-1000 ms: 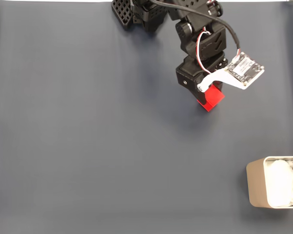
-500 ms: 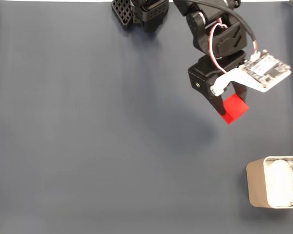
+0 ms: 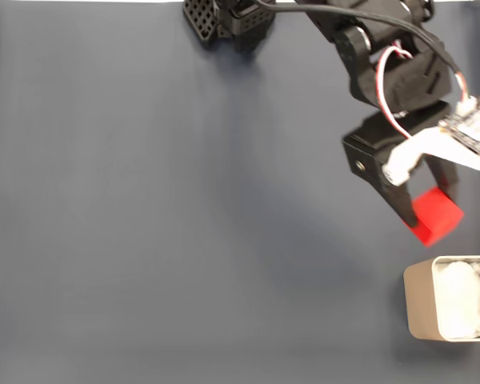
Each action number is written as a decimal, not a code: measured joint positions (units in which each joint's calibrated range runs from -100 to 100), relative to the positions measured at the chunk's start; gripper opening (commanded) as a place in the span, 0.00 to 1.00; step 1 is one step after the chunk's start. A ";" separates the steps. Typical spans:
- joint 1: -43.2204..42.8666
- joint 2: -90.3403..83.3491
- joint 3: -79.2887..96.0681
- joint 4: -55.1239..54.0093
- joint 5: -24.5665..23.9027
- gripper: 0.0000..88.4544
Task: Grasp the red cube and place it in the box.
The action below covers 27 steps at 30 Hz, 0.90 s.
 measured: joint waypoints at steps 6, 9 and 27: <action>0.07 7.99 -10.04 0.00 -0.05 0.00; 0.00 11.38 -14.10 0.00 -0.05 0.00; -0.96 26.75 -32.01 0.00 -0.10 0.00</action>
